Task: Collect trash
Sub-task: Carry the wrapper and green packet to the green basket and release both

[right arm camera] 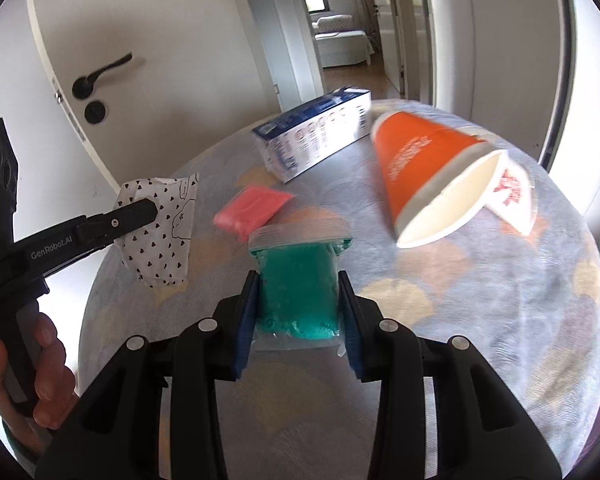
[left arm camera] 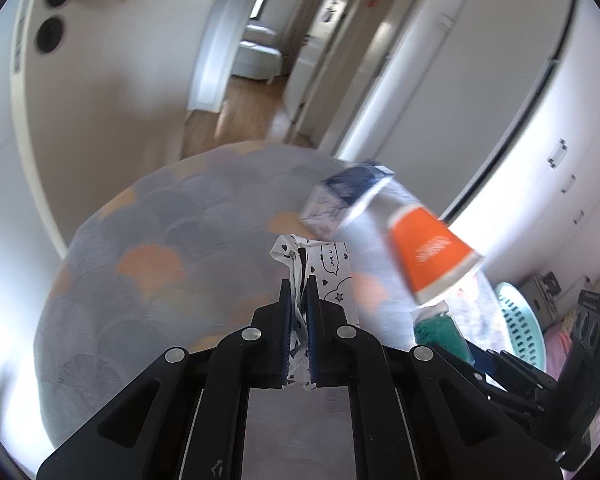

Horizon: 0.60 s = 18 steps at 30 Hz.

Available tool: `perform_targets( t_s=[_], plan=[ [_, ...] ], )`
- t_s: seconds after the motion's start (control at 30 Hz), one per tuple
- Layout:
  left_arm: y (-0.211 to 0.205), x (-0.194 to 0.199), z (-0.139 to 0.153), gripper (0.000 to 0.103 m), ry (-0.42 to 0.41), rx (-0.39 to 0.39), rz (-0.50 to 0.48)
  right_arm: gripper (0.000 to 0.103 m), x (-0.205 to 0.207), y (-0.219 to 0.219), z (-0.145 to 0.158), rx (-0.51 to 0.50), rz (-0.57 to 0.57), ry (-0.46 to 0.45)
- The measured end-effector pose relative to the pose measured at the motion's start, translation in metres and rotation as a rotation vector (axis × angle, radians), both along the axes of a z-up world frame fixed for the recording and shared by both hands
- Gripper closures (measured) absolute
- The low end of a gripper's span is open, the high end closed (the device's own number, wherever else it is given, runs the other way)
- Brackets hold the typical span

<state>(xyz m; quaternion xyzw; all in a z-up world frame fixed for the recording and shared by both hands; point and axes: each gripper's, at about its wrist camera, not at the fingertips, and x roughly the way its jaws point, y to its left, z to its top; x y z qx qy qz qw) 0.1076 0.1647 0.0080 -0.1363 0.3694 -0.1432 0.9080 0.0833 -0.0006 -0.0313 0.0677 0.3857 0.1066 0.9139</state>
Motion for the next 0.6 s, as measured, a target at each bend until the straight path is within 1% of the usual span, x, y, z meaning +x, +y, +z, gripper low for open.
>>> perform_targets(
  t_s=[0.2,0.53,0.6],
  plan=[
    [-0.052,-0.004,0.017,0.098,-0.049,0.0,-0.114,0.068,-0.019,-0.051,0.018,0.02,-0.107,-0.043],
    [-0.172,-0.008,0.036,0.098,-0.105,0.004,-0.334,0.068,-0.048,-0.145,0.041,0.0,-0.328,-0.112],
    [-0.192,-0.009,0.038,0.098,-0.113,0.013,-0.364,0.068,-0.053,-0.167,0.043,-0.003,-0.379,-0.119]
  ],
)
